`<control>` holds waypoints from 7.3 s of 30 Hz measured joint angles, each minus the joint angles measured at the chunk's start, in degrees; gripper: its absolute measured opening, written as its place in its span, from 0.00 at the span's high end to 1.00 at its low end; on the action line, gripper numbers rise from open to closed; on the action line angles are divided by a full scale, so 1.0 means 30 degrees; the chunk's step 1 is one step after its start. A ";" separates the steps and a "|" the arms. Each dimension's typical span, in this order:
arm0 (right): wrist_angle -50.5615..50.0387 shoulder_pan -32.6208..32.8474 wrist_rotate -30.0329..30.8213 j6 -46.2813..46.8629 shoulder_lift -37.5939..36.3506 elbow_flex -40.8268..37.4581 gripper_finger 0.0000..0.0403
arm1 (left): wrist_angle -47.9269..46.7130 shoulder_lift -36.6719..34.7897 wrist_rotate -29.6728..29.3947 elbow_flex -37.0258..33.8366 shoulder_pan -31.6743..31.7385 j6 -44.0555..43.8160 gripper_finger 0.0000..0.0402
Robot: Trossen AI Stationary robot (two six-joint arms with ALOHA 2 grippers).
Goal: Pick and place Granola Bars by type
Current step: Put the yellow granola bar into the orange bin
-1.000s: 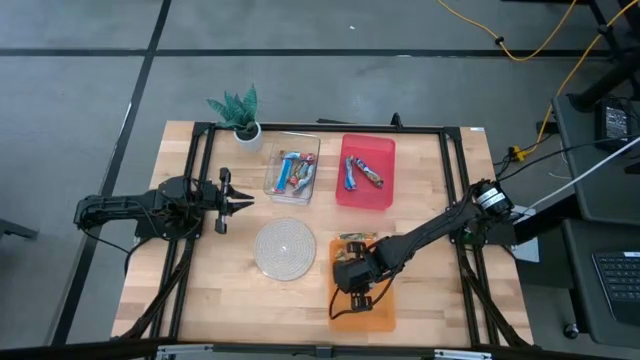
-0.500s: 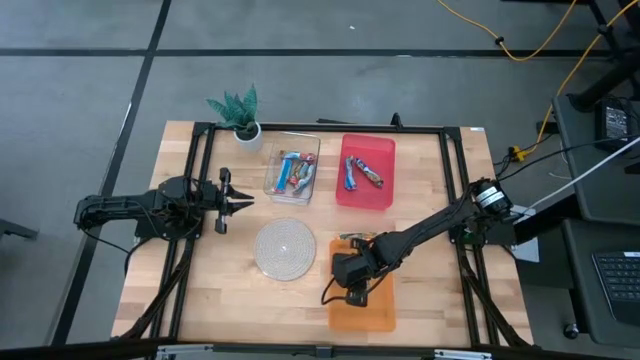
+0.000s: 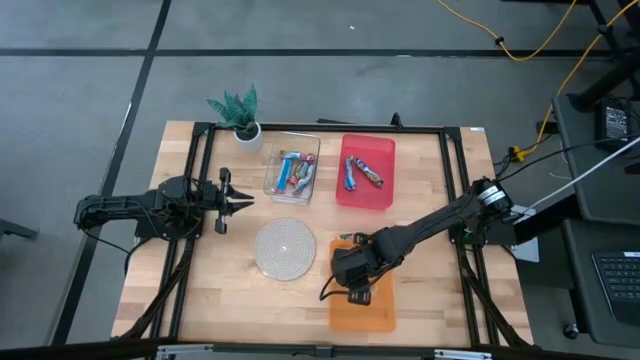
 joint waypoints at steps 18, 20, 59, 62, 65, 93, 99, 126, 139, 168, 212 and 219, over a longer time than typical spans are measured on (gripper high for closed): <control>-1.0262 -0.3267 0.3445 -1.0704 -0.0696 0.5542 0.49 | -0.0004 -0.0004 -0.0003 0.0000 0.0003 -0.0003 0.86; -0.9581 -0.4060 0.3416 -1.1915 -0.0921 0.5188 0.49 | 0.0003 -0.0003 -0.0005 0.0000 0.0003 0.0005 0.86; 0.1054 -0.7574 -0.2938 -2.1004 -0.1559 -0.5961 0.49 | 0.0000 -0.0005 0.0000 0.0000 -0.0002 0.0005 0.86; 0.1565 -0.7574 -0.2951 -2.1082 -0.1559 -0.6453 0.49 | 0.0000 0.0000 0.0000 0.0000 0.0003 0.0004 0.86; 0.1978 -0.7574 -0.3515 -2.1172 -0.1559 -0.6989 0.49 | 0.0000 0.0000 0.0000 0.0000 0.0000 0.0002 0.86; 0.6184 -0.7618 -0.3560 -2.1673 -0.1552 -1.0140 0.58 | 0.0000 0.0000 0.0000 0.0000 0.0003 -0.0003 0.86; 0.6238 -0.7618 -0.3441 -2.1654 -0.1559 -1.0157 0.72 | 0.0000 -0.0002 -0.0003 0.0000 -0.0005 -0.0003 0.86; 0.0274 -0.7706 -0.1363 -2.1622 -0.1537 -0.2978 0.91 | 0.0000 -0.0005 -0.0007 0.0000 -0.0005 -0.0003 0.86; -0.3222 -0.7337 -0.1385 -1.9501 -0.1537 0.2677 0.89 | 0.0000 -0.0006 -0.0001 0.0000 0.0003 0.0004 0.86; -0.4744 0.0085 0.0645 -0.1376 -0.1393 0.4293 0.90 | 0.0000 -0.0002 -0.0004 0.0000 0.0000 -0.0003 0.86; 0.0265 0.4673 -0.0256 -0.0097 0.5787 0.1915 0.89 | 0.0000 0.0000 0.0000 0.0000 -0.0003 -0.0003 0.86; 0.0305 0.4606 -0.0267 -0.0072 0.5778 0.1867 0.90 | 0.0000 0.0000 0.0000 0.0000 0.0002 -0.0003 0.86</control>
